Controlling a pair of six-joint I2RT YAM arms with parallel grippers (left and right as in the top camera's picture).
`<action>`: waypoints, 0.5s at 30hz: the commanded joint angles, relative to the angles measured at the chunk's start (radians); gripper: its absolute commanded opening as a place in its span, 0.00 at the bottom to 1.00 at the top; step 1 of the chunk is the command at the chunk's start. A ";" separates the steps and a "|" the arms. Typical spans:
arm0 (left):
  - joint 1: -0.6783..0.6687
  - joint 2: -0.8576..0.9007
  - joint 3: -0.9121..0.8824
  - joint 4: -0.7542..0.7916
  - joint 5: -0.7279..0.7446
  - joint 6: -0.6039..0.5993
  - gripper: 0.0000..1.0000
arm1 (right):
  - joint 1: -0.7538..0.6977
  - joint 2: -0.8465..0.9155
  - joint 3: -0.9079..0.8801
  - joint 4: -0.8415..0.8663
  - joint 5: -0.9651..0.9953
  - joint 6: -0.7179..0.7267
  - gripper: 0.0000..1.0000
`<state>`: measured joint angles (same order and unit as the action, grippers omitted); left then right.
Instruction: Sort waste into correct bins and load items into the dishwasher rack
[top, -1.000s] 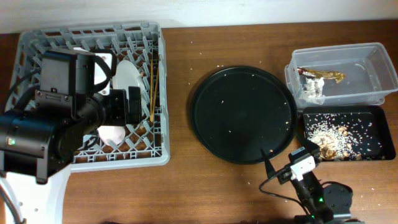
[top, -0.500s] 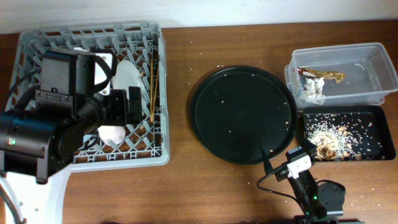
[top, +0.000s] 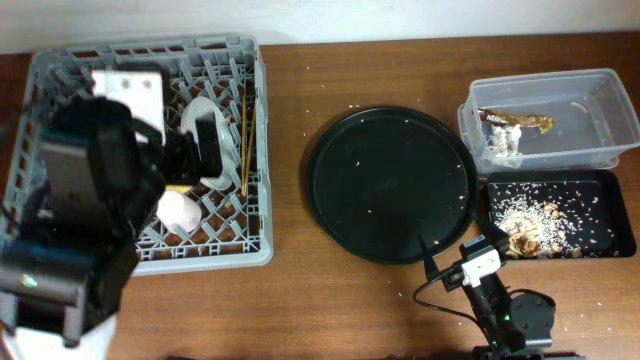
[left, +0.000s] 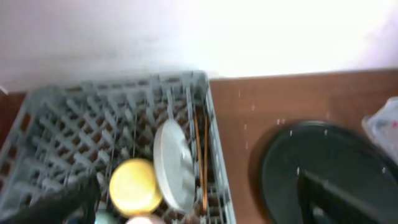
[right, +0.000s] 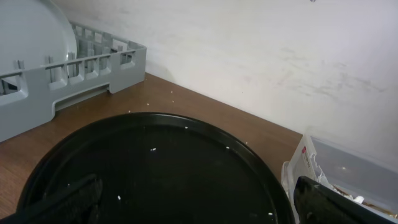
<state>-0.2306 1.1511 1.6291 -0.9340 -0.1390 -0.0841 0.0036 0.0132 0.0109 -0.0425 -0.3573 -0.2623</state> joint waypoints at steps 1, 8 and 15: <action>0.030 -0.180 -0.350 0.249 0.047 0.033 0.99 | 0.003 -0.005 -0.005 -0.006 0.011 0.008 0.98; 0.109 -0.592 -0.896 0.585 0.117 0.034 0.99 | 0.003 -0.005 -0.005 -0.006 0.011 0.008 0.98; 0.109 -0.954 -1.283 0.774 0.117 0.033 0.99 | 0.003 -0.005 -0.005 -0.006 0.011 0.008 0.98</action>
<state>-0.1272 0.2977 0.4625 -0.2089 -0.0357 -0.0669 0.0036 0.0120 0.0109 -0.0433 -0.3553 -0.2615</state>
